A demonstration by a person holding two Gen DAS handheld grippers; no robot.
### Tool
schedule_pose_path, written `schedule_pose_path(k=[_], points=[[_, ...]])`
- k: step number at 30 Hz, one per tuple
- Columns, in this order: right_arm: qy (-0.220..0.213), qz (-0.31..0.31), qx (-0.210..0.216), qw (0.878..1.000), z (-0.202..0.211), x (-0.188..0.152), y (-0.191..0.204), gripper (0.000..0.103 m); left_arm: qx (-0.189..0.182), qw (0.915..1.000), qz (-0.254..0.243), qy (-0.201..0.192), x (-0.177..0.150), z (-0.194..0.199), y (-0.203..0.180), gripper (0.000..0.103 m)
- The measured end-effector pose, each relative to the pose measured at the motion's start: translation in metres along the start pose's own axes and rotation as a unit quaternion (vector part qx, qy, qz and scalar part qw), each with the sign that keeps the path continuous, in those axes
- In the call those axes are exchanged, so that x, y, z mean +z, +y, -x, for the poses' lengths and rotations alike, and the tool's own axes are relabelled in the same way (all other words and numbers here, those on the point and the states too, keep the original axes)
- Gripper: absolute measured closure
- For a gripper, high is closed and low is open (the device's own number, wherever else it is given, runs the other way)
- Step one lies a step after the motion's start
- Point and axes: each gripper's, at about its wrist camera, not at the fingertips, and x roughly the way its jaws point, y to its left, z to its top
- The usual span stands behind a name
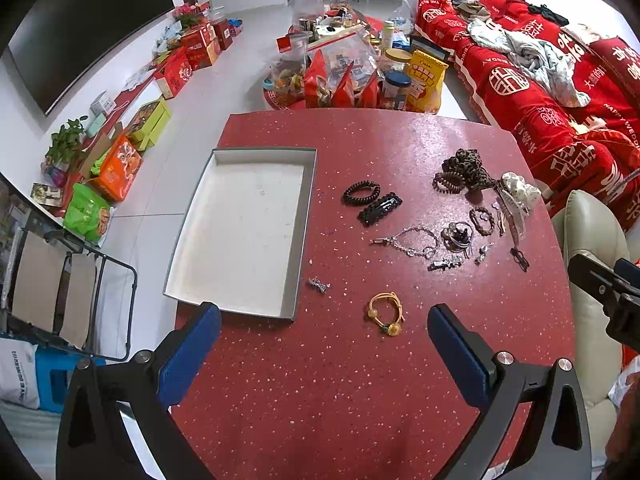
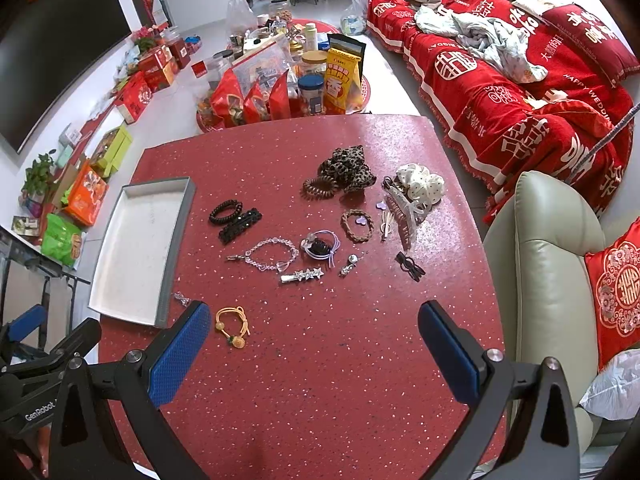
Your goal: Organize jewelry
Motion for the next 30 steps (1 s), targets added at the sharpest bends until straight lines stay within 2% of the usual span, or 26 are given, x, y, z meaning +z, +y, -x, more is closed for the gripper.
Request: schedule_pose_path(k=[30], points=[[0.001,0.000,0.000,1.000,0.0006,0.0008,0.0008,0.000,0.002,1.0000,0.001,0.002,-0.0043,-0.0015,0.0060,0.000]])
